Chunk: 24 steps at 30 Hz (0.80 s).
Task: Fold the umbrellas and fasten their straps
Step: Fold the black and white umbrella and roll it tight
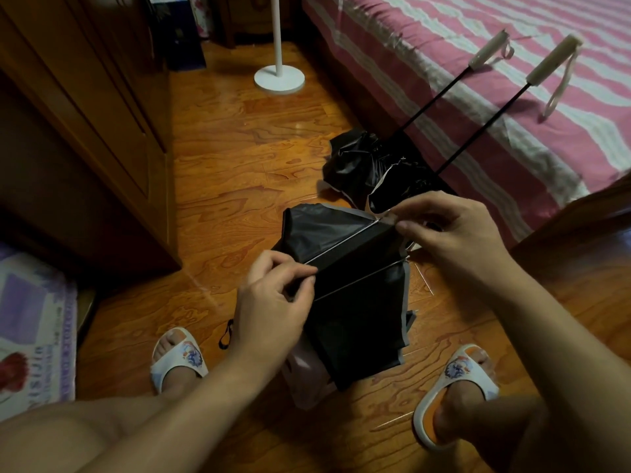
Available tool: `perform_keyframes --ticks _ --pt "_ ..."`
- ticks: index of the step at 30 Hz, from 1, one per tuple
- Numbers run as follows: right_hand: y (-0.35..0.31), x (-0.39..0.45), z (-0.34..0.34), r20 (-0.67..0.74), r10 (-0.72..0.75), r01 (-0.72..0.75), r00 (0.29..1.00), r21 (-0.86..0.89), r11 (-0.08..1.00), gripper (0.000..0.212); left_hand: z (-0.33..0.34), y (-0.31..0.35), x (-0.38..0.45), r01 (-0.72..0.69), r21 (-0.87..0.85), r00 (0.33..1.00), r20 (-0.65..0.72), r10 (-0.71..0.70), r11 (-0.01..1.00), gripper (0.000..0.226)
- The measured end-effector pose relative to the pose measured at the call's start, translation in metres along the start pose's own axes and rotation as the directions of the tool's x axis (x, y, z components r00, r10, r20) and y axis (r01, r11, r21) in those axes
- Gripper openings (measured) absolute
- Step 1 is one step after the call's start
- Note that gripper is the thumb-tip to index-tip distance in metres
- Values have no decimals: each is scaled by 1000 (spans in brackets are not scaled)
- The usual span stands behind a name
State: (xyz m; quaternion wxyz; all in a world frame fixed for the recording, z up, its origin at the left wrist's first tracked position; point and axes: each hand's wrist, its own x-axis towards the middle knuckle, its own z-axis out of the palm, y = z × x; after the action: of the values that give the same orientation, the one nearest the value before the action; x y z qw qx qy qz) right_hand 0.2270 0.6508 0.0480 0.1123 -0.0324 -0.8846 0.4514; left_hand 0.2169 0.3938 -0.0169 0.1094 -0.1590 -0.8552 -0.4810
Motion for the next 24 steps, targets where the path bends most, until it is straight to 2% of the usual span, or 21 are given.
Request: perform_keyframes --ticks 1,2,3,4,5,6,7,8,10,13,16,20,24 --pt "-1 -4 1 -36 80 -79 996 51 996 18 0 -2 -3 -28 1 999 29 28 1000 12" --pt "1 -10 3 -73 226 -214 971 139 967 23 1 -3 -7 -55 7 997 59 55 998 9" --pt "2 -15 5 -50 415 -390 908 257 884 32 2 -5 -12 -79 14 993 89 78 997 7" --pt "5 -21 7 51 587 -567 808 340 751 40 2 -7 -16 -103 25 989 113 100 994 9" --pt "8 -28 9 190 683 -696 705 368 616 47 3 -9 -20 -134 40 983 136 127 990 10" --pt "12 -35 10 326 714 -779 620 363 511 52 3 -11 -24 -175 61 973 163 163 983 9" --pt "14 -42 10 426 707 -824 565 346 449 53 3 -12 -29 -225 87 959 198 204 970 7" --pt "16 -48 10 474 692 -838 545 331 434 49 2 -13 -33 -277 119 939 244 242 954 8" --pt "22 -57 12 422 715 -829 558 323 456 43 2 -16 -42 -360 171 894 344 286 917 9" --pt "43 -77 20 331 776 -842 537 258 473 67 6 -29 -57 -422 198 817 505 277 884 11" --pt "62 -98 39 275 809 -855 519 162 493 68 16 -44 -72 -490 261 676 716 174 832 25" --pt "89 -105 65 150 773 -774 616 -64 630 58 34 -51 -69 -577 272 588 792 161 770 53" --pt "92 -85 72 84 788 -774 610 -148 615 65 44 -58 -58 -645 286 450 892 50 708 67"
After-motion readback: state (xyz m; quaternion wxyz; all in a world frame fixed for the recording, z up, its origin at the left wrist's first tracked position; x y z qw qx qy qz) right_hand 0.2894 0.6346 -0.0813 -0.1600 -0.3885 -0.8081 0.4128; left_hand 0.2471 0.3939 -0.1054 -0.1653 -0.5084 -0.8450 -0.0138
